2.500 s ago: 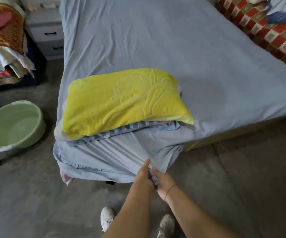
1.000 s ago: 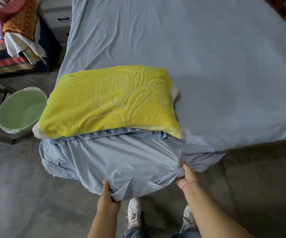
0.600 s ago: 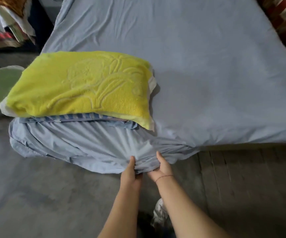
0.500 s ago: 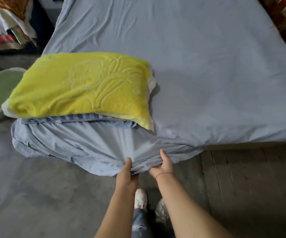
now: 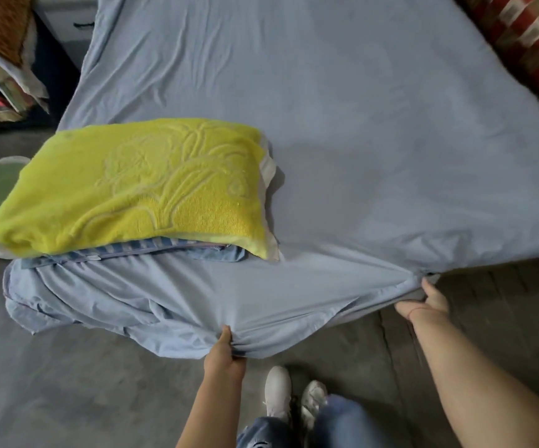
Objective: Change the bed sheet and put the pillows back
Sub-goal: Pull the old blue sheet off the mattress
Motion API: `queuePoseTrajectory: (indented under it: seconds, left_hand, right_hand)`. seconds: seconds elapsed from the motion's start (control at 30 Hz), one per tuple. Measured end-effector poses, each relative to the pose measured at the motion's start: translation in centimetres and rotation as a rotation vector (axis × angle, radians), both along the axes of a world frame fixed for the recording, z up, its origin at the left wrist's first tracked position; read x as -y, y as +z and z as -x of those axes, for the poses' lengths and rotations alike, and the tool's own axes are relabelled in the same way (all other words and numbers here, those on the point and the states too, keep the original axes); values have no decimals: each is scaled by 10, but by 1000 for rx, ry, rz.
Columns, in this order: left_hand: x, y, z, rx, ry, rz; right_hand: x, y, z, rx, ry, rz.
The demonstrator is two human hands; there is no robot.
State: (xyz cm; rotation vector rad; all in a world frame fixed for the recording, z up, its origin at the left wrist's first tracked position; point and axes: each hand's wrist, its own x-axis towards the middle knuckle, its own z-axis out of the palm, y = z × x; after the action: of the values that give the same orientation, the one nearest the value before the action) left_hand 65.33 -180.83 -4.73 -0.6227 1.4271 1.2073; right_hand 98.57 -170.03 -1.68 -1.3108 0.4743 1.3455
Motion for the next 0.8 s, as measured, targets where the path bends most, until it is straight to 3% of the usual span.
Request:
queuePoseTrajectory:
  seconds: [0.3, 0.43, 0.57, 0.63, 0.8]
  left_hand:
    - [-15, 0, -16, -130, -109, 84]
    - [-28, -6, -54, -156, -33, 115]
    - [-44, 1, -163, 131, 15, -49]
    - [-56, 18, -241, 231, -74, -164]
    - [-74, 59, -401, 291, -308, -263]
  right_hand:
    - [-1, 25, -103, -14, -67, -113]
    - [-15, 21, -130, 32, 54, -209]
    - [-9, 20, -150, 35, 223, -202]
    - [1, 12, -162, -5, 253, -164]
    - [17, 6, -186, -114, 384, -177]
